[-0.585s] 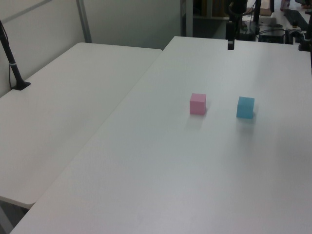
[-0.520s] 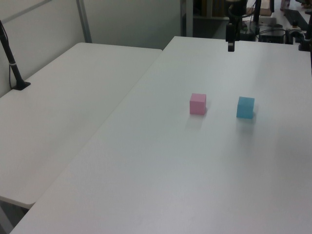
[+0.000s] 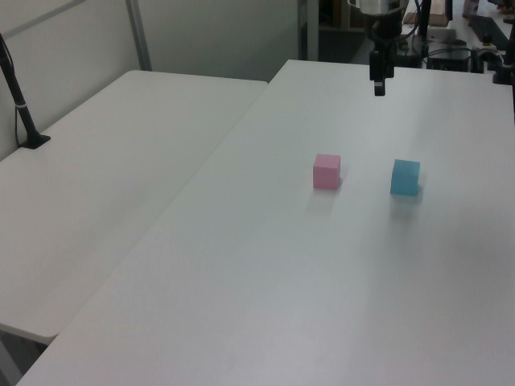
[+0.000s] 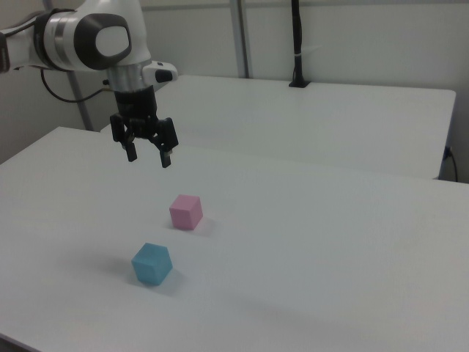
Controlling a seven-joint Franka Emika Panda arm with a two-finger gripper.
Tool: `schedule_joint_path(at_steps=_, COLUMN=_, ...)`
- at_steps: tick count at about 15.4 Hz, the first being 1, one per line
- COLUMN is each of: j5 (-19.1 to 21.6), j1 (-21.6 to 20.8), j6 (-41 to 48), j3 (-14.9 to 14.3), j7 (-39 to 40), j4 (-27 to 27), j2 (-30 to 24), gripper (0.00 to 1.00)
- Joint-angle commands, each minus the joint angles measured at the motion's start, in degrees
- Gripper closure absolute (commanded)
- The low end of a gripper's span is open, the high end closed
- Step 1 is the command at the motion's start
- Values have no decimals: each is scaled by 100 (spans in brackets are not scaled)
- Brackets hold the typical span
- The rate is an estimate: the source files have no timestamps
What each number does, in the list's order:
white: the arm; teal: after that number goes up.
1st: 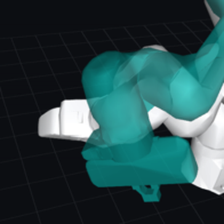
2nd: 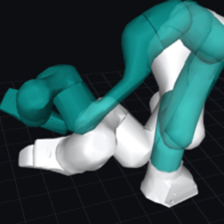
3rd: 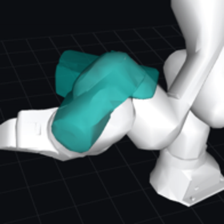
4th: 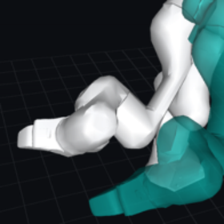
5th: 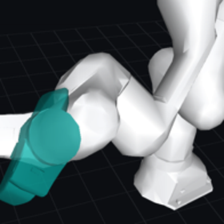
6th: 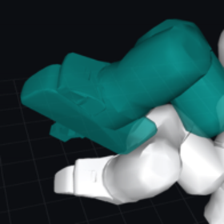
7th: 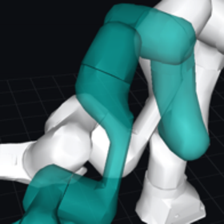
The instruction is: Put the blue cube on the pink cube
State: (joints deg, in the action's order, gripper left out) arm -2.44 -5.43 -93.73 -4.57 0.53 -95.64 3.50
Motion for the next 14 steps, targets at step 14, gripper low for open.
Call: schedule_joint_path(at_steps=14, j5=-90, j1=15, j6=241, j3=53, j7=60, j4=-103, j2=-51, gripper=0)
